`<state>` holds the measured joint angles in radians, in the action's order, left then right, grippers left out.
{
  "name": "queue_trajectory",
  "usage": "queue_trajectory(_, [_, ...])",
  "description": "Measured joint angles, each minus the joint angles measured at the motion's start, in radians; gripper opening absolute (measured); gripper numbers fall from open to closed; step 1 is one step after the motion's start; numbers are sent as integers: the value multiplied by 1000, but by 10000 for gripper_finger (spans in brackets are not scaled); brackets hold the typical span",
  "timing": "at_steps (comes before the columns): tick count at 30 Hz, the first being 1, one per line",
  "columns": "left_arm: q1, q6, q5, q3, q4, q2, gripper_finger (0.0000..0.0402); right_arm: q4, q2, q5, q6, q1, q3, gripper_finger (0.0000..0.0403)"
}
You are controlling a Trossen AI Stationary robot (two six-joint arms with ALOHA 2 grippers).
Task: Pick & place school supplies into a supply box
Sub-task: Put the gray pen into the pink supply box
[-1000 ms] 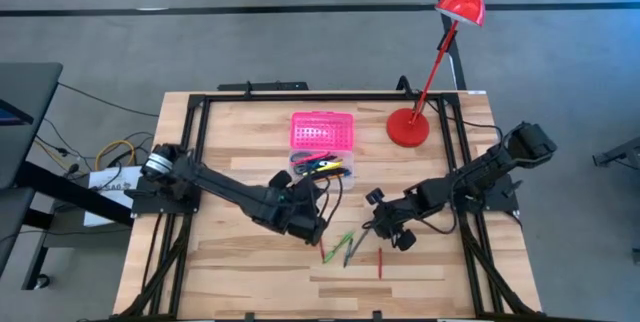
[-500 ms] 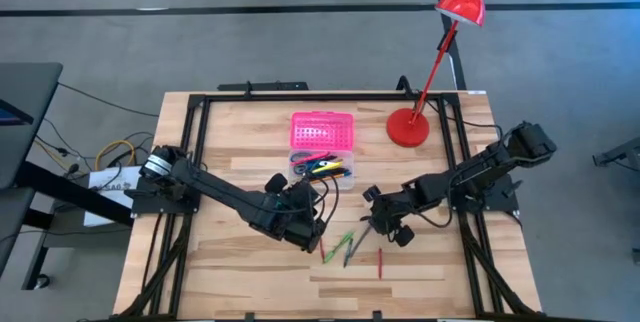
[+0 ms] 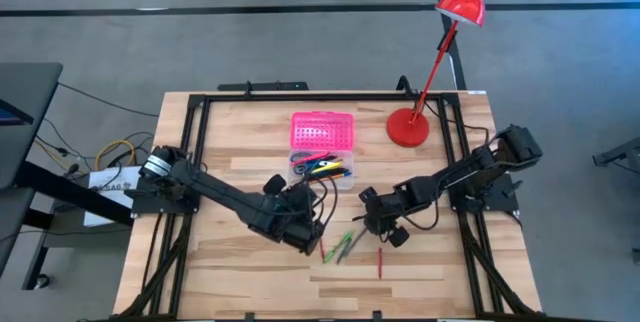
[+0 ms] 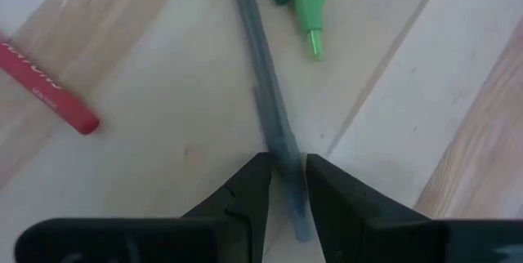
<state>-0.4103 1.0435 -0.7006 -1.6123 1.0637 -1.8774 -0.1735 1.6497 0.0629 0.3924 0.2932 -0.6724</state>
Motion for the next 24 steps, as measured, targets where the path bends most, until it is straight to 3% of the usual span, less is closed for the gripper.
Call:
queue_trajectory(5, [-7, 19, -4, 0, 21, 0, 138, -11, -12, -5, -1, -11, 2, 72])
queue_trajectory(13, [-14, 36, 0, 0, 56, 0, 138, -67, -26, 6, -15, -38, 3, 10])
queue_trajectory(19, [-29, 62, 1, 0, 81, 0, 138, -115, -42, -14, -35, -29, 2, 22])
queue_trajectory(24, [-41, 95, 0, 0, 107, 0, 138, -229, -108, -29, -37, -30, 11, 7])
